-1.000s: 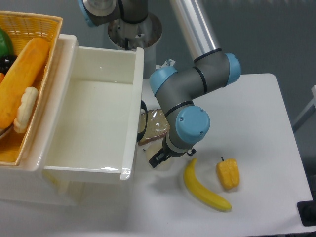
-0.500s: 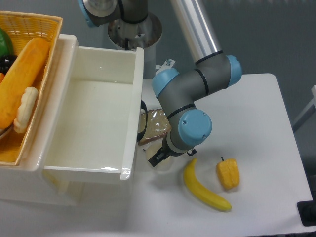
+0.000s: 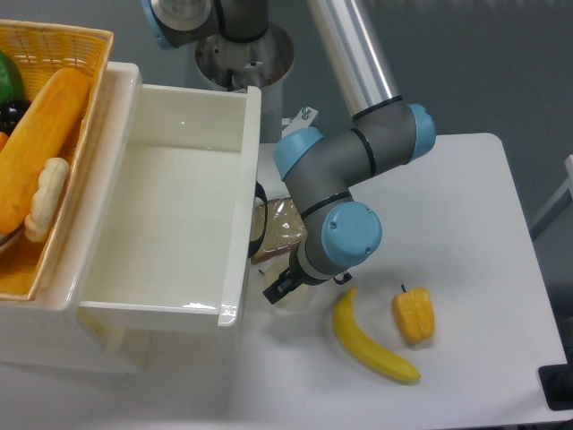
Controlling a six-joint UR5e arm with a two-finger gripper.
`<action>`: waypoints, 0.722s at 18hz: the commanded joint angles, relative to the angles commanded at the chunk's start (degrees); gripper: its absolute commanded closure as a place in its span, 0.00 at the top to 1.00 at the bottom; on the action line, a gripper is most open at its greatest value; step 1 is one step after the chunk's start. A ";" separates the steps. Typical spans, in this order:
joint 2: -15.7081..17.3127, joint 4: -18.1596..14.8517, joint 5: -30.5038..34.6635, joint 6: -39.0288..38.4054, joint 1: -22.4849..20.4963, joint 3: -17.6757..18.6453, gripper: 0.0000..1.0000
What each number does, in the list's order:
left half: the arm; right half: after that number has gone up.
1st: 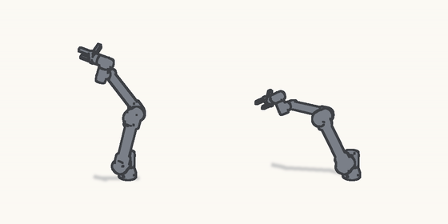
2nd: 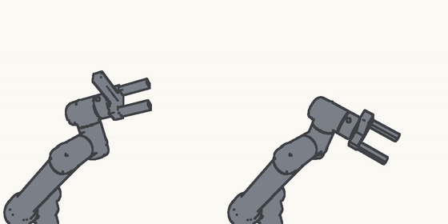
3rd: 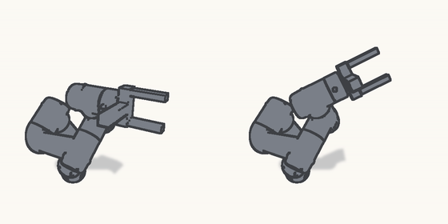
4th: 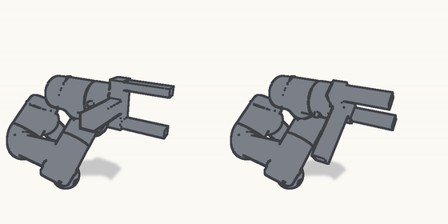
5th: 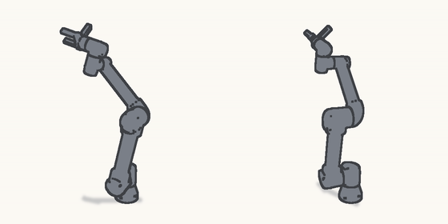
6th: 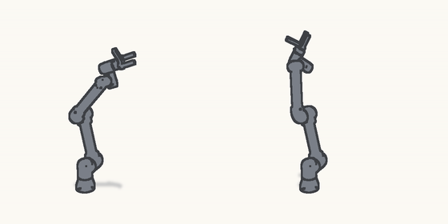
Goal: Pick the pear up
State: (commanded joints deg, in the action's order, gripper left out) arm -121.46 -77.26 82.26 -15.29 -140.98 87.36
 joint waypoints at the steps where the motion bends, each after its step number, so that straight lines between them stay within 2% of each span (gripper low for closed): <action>1: 0.00 0.09 -0.09 0.09 0.00 0.00 1.00; 13: -0.88 0.44 -0.17 0.18 0.17 -0.18 1.00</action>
State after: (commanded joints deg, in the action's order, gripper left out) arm -122.34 -76.82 82.09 -15.12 -140.80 87.19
